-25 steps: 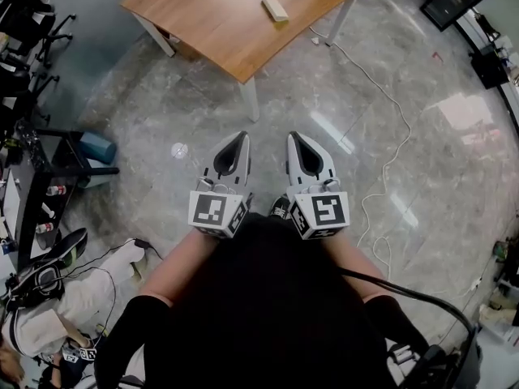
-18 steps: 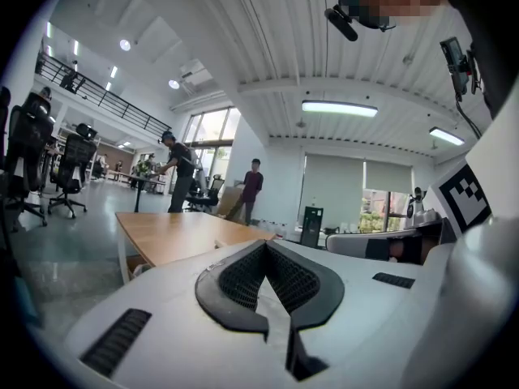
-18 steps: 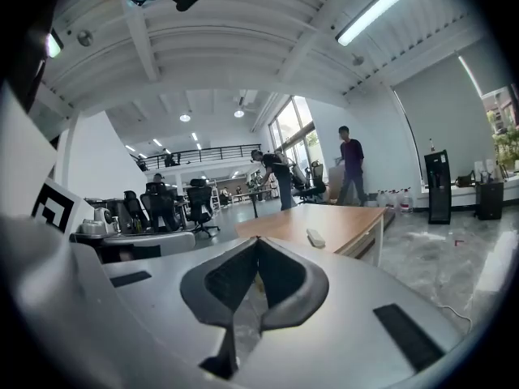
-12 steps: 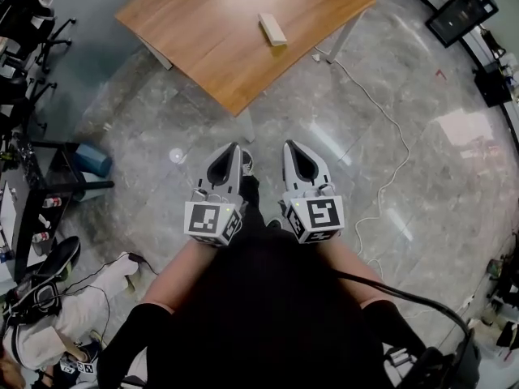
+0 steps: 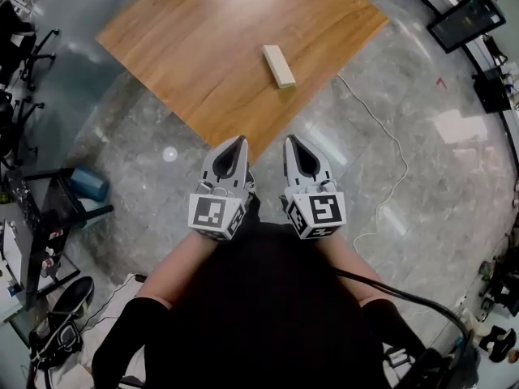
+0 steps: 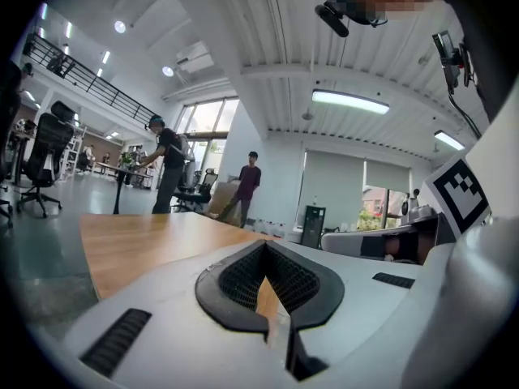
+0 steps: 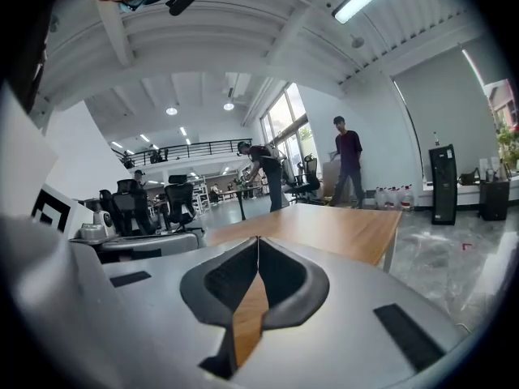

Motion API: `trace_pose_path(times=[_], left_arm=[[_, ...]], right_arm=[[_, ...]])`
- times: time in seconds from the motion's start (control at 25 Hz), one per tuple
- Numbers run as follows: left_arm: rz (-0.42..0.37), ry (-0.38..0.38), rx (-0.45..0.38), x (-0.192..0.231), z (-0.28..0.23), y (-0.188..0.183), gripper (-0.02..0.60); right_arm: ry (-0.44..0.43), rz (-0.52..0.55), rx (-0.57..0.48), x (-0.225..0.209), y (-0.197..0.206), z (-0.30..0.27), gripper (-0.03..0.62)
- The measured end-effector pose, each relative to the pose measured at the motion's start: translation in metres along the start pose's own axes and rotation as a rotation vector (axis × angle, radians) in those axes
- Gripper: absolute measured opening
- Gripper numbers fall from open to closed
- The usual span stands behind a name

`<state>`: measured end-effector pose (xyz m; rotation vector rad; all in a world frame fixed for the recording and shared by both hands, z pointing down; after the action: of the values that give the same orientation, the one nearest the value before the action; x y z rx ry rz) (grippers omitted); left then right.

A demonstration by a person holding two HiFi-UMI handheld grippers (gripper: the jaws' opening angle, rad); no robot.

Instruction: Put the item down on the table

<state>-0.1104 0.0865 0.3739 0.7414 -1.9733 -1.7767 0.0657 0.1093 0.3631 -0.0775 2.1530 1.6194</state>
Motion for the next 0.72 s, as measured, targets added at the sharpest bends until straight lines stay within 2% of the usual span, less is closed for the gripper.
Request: trace_pose_path(times=[0.24,0.44,0.72], left_arm=[[-0.001,0.055,0.018,0.051,-0.075,0.005,0.003],[0.015,0.085,0.052,0.062,-0.129,0.021,0.003],[0.039,0.104,0.15,0.08,-0.199,0.072,0.003]], right_arm=[[0.03,0.009,0.027,-0.022,-0.017,-0.088,0.012],[0.033,0.004,0.124,-0.061,-0.013,-0.143,0.012],[0.052,-0.006,0.269,-0.124,0.011,-0.218,0.014]])
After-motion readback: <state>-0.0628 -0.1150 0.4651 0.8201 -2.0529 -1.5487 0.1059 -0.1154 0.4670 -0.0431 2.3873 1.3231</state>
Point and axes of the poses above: the fingertips, and each gripper's own axes: z backward along the fingers, x to its left, y out of its underside, the point moved 9 cm from there along z, backward along the fingers, and after that the axes turned 13 degrees about -z, right-handed, at the moved point
